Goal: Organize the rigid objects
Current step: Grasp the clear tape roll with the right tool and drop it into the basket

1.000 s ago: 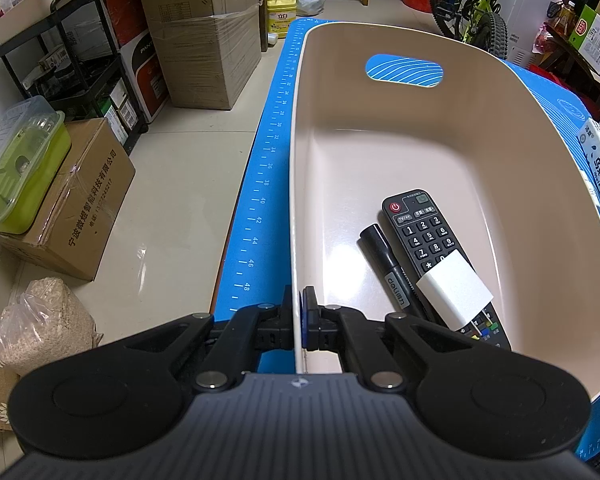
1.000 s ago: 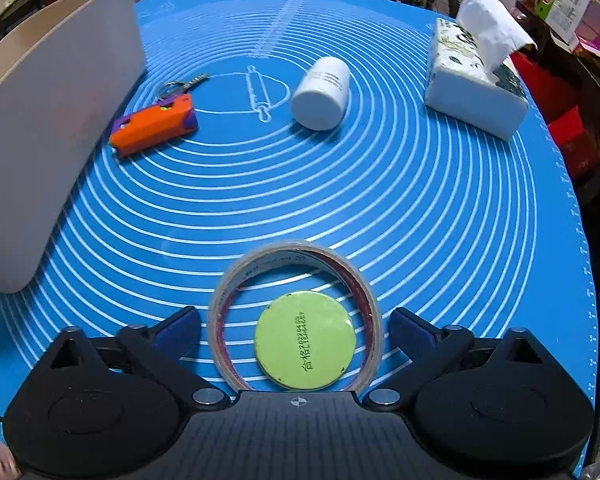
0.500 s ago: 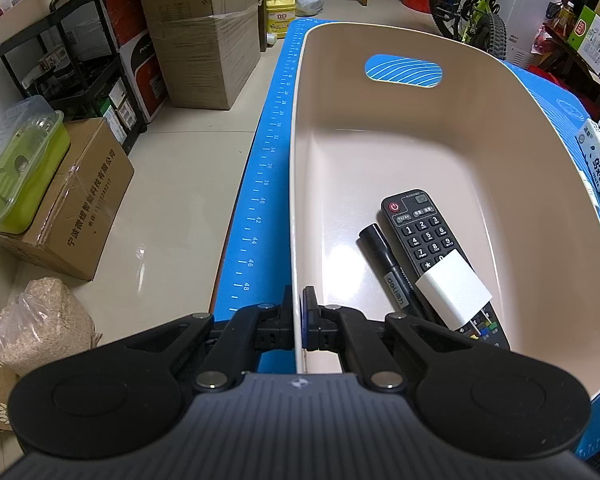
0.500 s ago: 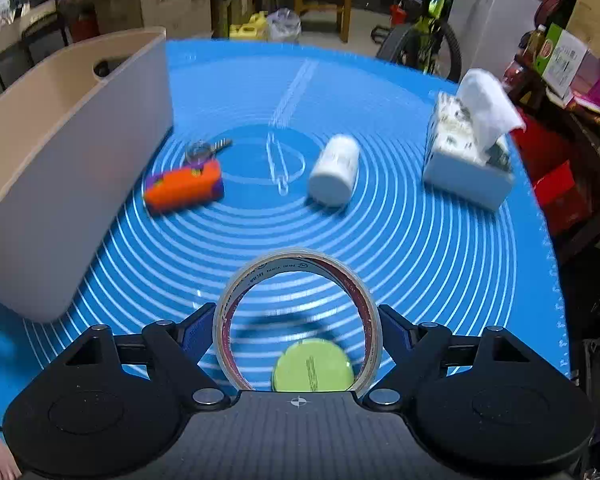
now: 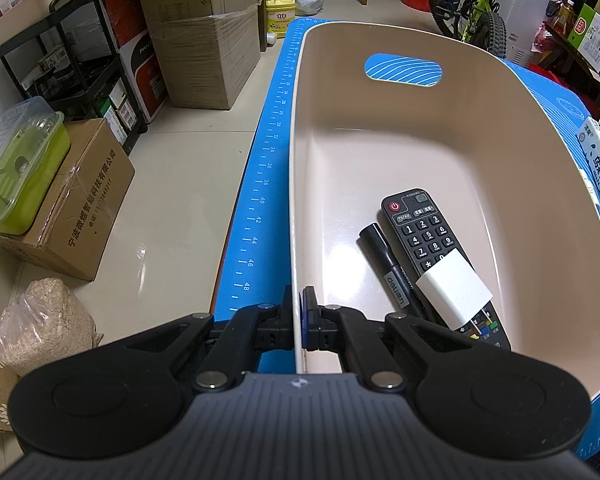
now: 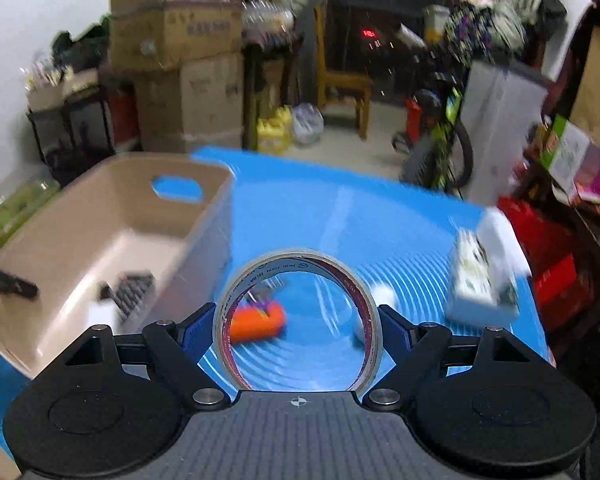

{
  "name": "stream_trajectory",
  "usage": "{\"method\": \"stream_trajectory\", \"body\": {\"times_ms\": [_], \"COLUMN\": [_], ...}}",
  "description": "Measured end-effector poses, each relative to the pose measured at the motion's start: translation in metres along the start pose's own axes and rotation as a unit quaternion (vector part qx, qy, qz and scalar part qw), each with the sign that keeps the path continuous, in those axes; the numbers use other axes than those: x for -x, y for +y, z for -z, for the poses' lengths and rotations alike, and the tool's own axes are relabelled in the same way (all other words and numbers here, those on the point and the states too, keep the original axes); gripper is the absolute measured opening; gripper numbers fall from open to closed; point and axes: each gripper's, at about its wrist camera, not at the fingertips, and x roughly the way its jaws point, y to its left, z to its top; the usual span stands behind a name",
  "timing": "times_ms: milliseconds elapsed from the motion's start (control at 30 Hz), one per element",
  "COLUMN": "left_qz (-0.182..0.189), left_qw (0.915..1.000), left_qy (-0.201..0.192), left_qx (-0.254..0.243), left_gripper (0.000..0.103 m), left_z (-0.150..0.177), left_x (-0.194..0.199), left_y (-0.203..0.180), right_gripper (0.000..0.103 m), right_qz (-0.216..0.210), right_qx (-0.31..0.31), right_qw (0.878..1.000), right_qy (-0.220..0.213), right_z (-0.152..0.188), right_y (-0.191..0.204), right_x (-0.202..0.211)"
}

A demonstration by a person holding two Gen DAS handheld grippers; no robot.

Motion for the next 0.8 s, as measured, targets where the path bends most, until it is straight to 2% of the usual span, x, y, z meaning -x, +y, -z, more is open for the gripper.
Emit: {"method": "stream_trajectory", "body": {"times_ms": [167, 400, 633, 800], "left_qz": [-0.001, 0.0, 0.0, 0.0], "left_qw": [1.0, 1.0, 1.0, 1.0], "left_qy": [0.0, 0.0, 0.001, 0.001], "left_qx": [-0.001, -0.001, -0.002, -0.002], "left_gripper": [0.004, 0.004, 0.004, 0.004], "left_z": [0.0, -0.001, -0.001, -0.001], "left_x": [0.0, 0.001, 0.002, 0.002], "left_y": [0.0, 0.001, 0.0, 0.0], "right_gripper": [0.084, 0.084, 0.084, 0.084], "right_qz": [-0.034, -0.074, -0.103, -0.123], "right_qx": [0.014, 0.063, 0.096, 0.127], "right_qw": [0.999, 0.994, 0.99, 0.983], "right_qy": [-0.04, -0.045, 0.003, 0.046], "right_z": [-0.028, -0.051, -0.053, -0.04], "right_y": [0.031, 0.08, 0.121, 0.145], "right_x": [0.005, -0.017, -0.044, -0.06]}}
